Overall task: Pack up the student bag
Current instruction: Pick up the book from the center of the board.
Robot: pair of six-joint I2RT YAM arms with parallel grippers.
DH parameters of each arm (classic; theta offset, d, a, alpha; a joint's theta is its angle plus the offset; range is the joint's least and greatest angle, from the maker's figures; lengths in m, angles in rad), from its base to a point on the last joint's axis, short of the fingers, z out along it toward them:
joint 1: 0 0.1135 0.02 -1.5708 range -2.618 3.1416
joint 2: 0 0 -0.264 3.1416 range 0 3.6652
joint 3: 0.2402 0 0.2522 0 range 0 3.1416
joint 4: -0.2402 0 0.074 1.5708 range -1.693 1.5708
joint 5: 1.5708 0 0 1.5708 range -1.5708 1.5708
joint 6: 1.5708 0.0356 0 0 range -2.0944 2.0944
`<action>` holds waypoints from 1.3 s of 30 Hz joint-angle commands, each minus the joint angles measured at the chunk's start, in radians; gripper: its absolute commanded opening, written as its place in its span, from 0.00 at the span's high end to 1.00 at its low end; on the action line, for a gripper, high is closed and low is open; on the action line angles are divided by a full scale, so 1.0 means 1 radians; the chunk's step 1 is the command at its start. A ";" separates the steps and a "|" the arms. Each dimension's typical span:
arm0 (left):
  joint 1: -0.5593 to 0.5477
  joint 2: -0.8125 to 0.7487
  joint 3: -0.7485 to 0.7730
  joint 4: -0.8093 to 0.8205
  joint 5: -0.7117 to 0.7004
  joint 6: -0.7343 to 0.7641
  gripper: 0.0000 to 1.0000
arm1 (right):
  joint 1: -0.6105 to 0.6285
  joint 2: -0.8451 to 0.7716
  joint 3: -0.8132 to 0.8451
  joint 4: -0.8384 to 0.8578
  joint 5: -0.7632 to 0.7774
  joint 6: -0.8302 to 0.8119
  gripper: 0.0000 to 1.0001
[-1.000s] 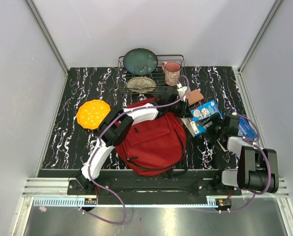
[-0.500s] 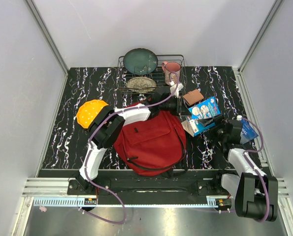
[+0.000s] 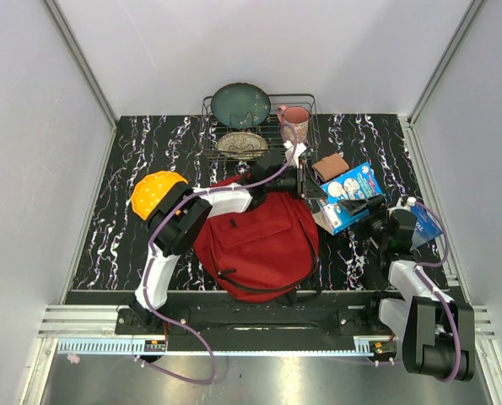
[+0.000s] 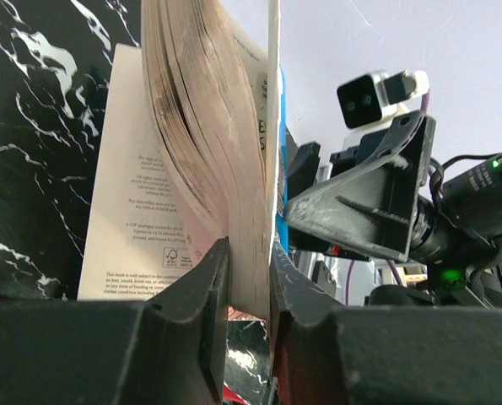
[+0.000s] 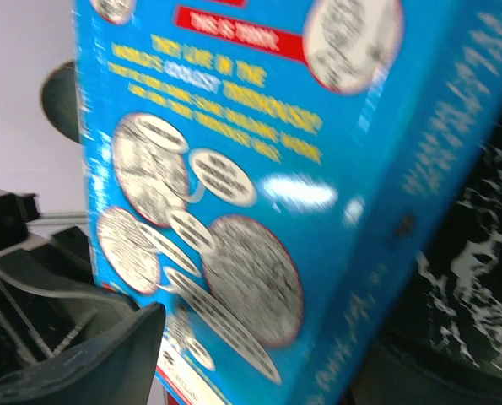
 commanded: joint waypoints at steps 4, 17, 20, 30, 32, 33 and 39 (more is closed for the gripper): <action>-0.015 -0.110 -0.034 0.238 0.071 -0.072 1.00 | 0.004 0.021 0.001 0.253 -0.092 0.050 0.23; -0.023 -0.259 -0.165 0.130 -0.044 0.048 0.35 | 0.004 -0.170 0.046 0.137 -0.156 0.028 1.00; -0.024 -0.367 -0.231 0.019 -0.148 0.141 0.22 | 0.004 -0.244 0.090 0.050 -0.188 -0.004 1.00; -0.024 -0.668 -0.385 -0.125 -0.357 0.264 0.01 | 0.006 -0.237 0.222 0.090 -0.576 0.059 1.00; -0.026 -0.685 -0.393 -0.121 -0.362 0.266 0.01 | 0.009 -0.237 0.244 0.090 -0.638 0.065 1.00; -0.026 -0.688 -0.394 -0.118 -0.359 0.264 0.01 | 0.009 -0.240 0.248 0.093 -0.653 0.068 1.00; -0.024 -0.691 -0.420 -0.049 -0.342 0.235 0.01 | 0.073 -0.244 0.265 0.199 -0.756 0.117 1.00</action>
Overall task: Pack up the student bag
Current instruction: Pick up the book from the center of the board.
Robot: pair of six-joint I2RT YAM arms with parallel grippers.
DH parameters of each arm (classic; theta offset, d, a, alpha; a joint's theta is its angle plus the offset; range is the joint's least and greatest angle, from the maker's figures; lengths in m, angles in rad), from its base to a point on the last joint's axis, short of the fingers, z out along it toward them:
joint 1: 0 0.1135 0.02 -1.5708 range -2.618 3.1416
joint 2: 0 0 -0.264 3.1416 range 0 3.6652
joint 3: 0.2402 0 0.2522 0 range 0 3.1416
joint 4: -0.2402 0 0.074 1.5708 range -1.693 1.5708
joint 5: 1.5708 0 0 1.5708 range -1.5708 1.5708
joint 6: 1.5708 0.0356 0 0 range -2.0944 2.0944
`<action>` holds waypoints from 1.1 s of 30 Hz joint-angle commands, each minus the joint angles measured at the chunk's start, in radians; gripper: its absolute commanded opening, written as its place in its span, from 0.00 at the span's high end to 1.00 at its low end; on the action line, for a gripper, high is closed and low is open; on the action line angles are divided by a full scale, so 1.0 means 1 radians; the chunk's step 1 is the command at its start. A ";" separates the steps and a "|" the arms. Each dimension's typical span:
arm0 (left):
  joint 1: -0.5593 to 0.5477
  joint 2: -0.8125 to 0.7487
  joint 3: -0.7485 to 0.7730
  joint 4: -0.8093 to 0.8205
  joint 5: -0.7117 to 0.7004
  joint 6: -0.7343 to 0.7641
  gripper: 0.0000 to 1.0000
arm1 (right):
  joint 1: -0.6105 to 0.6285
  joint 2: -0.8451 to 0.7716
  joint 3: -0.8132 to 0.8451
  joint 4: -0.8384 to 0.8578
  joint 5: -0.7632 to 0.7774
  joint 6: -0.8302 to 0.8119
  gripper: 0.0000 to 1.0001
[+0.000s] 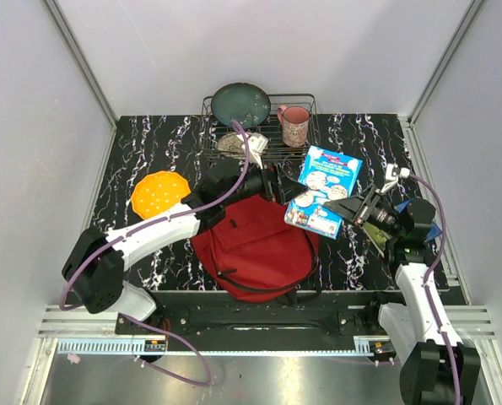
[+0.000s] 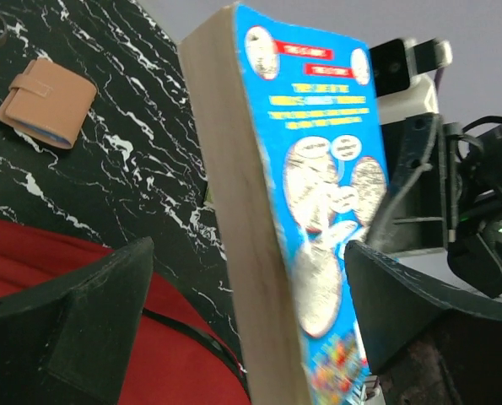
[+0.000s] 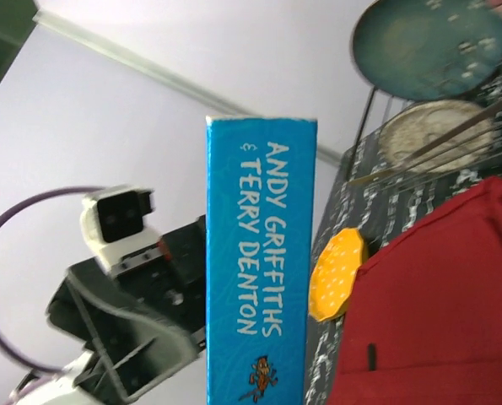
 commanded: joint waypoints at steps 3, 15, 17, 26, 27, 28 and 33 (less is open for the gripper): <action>0.003 -0.014 -0.035 0.115 0.005 -0.016 0.01 | 0.110 0.004 0.067 0.226 -0.144 0.059 1.00; 0.005 -0.080 -0.107 0.268 0.121 -0.049 0.01 | 0.215 0.084 0.027 0.340 -0.147 0.056 1.00; 0.006 -0.095 -0.122 0.293 0.120 -0.047 0.09 | 0.221 0.104 0.033 0.326 -0.178 0.037 1.00; 0.008 -0.169 -0.157 0.232 0.070 -0.003 1.00 | 0.227 0.160 0.067 0.106 -0.117 -0.099 0.77; 0.008 -0.189 -0.169 0.218 0.050 0.000 1.00 | 0.227 0.162 0.069 0.081 -0.100 -0.102 0.63; 0.009 -0.201 -0.182 0.212 0.031 0.005 1.00 | 0.227 0.160 0.073 0.061 -0.059 -0.118 0.52; 0.011 -0.363 -0.315 0.159 -0.291 -0.049 1.00 | 0.227 0.111 0.037 0.001 0.118 -0.097 0.23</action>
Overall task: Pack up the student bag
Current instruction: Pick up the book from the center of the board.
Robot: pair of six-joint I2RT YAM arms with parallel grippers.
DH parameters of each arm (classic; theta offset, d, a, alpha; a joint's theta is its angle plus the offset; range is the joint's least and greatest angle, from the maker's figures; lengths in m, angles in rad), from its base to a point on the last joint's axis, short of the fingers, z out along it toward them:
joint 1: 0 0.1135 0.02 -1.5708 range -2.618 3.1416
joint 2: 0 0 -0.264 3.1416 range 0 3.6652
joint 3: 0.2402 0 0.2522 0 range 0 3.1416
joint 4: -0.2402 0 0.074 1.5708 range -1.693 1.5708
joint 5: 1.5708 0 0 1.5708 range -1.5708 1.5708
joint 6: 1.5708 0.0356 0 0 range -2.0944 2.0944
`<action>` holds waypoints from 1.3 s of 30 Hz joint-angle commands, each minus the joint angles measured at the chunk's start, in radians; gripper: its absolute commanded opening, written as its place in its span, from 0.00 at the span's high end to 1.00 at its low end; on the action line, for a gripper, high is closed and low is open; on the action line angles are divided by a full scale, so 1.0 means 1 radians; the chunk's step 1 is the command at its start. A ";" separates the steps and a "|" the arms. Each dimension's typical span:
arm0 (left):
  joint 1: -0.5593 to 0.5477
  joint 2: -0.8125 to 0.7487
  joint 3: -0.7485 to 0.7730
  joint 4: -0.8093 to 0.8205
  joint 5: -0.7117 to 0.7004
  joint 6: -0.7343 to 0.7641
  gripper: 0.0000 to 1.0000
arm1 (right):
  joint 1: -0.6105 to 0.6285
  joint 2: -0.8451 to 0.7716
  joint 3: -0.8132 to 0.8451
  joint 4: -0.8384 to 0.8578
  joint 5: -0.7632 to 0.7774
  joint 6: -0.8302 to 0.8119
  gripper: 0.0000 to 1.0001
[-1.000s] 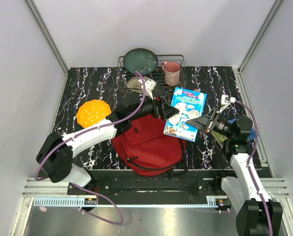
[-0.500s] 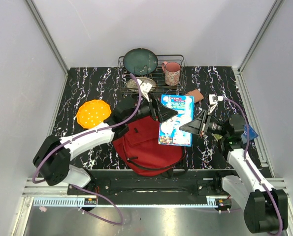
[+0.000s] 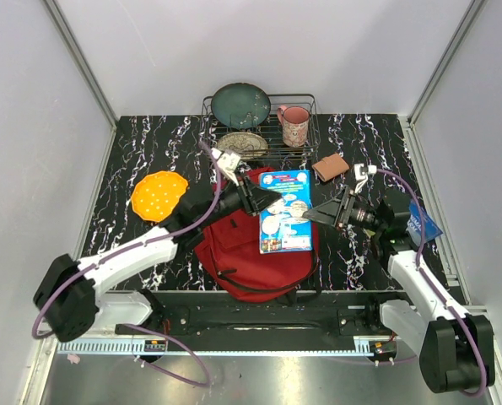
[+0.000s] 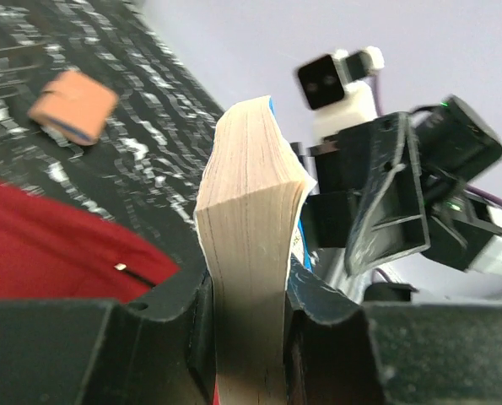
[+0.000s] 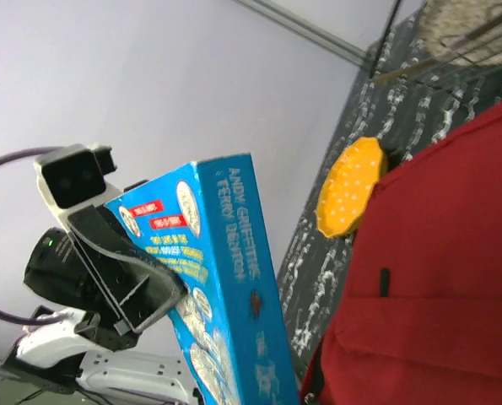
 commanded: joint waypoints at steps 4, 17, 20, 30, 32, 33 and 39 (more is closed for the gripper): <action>0.014 -0.301 -0.175 0.014 -0.457 -0.117 1.00 | 0.005 -0.136 -0.075 -0.108 0.301 -0.007 0.17; 0.018 -0.458 -0.255 -0.055 -0.690 -0.329 1.00 | 0.240 -0.256 -0.181 -0.073 0.567 0.062 0.16; 0.016 -0.433 -0.244 -0.063 -0.681 -0.350 1.00 | 0.295 -0.242 -0.169 -0.027 0.605 0.069 0.16; 0.004 -0.409 -0.244 -0.052 -0.680 -0.392 1.00 | 0.487 -0.038 -0.155 0.235 0.760 0.104 0.16; 0.001 -0.407 -0.243 -0.054 -0.678 -0.389 1.00 | 0.507 0.017 -0.146 0.285 0.765 0.097 0.17; 0.001 -0.407 -0.243 -0.057 -0.678 -0.389 1.00 | 0.524 0.034 -0.136 0.325 0.772 0.097 0.17; -0.001 -0.439 -0.269 -0.078 -0.715 -0.390 1.00 | 0.585 0.080 -0.118 0.378 0.817 0.081 0.17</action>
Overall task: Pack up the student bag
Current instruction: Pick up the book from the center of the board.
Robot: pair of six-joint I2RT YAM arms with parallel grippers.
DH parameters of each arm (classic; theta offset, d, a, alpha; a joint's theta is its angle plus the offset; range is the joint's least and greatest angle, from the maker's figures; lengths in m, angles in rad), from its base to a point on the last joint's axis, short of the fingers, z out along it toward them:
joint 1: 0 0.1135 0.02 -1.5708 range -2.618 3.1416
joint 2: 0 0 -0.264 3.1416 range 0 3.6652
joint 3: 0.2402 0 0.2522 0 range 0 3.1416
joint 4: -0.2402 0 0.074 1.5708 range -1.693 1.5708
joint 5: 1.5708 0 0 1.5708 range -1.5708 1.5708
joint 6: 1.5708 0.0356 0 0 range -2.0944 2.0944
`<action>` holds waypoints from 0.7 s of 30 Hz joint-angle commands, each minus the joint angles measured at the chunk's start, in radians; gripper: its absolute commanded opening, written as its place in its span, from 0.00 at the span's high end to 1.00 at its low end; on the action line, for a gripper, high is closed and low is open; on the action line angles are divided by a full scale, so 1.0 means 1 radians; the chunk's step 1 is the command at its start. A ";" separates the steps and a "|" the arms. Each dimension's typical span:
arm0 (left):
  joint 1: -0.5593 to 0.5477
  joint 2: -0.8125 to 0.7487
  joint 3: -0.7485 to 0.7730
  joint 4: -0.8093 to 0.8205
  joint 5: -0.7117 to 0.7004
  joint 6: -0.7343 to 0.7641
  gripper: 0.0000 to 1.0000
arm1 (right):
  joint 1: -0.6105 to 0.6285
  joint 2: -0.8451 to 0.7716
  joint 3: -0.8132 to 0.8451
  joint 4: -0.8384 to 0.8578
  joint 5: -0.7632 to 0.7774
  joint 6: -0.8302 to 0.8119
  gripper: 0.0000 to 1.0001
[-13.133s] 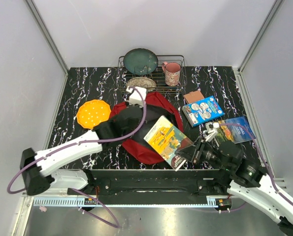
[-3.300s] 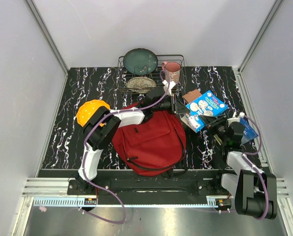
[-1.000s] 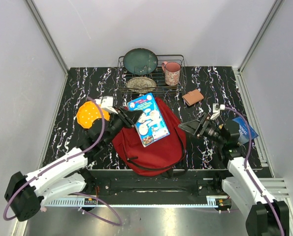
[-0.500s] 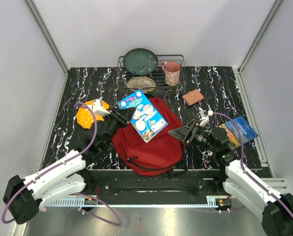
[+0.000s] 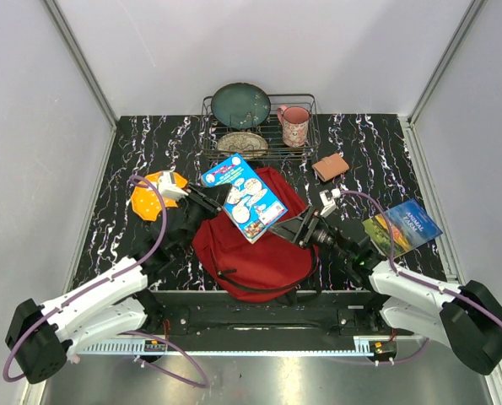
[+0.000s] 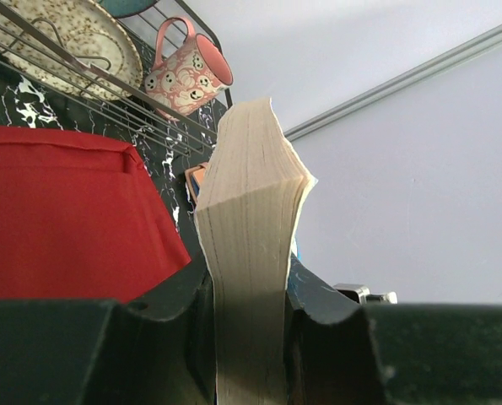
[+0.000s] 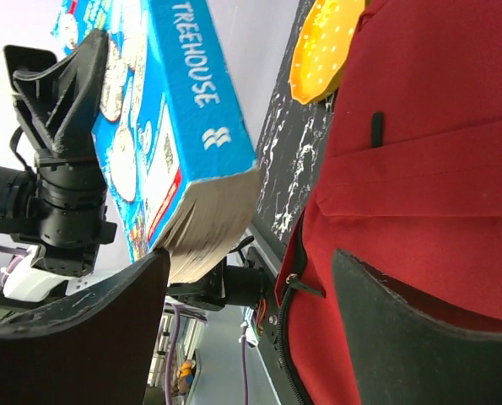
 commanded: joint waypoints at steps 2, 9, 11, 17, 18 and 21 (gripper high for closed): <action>-0.007 -0.052 -0.012 0.086 -0.047 -0.033 1.00 | 0.049 0.012 0.056 0.146 0.075 -0.012 0.17; -0.007 -0.081 -0.013 0.059 -0.085 -0.013 1.00 | 0.087 0.057 0.066 0.204 0.090 0.012 0.17; -0.005 -0.092 -0.015 0.068 -0.091 0.007 1.00 | 0.105 0.081 0.056 0.244 0.104 0.040 0.17; -0.005 -0.119 -0.012 0.039 -0.120 0.028 1.00 | 0.131 0.103 0.001 0.316 0.120 0.052 0.18; -0.005 -0.124 -0.010 0.024 -0.123 0.028 1.00 | 0.131 0.100 0.003 0.315 0.114 0.043 0.18; -0.005 -0.142 -0.009 0.008 -0.137 0.051 1.00 | 0.134 0.088 -0.013 0.301 0.113 0.037 0.19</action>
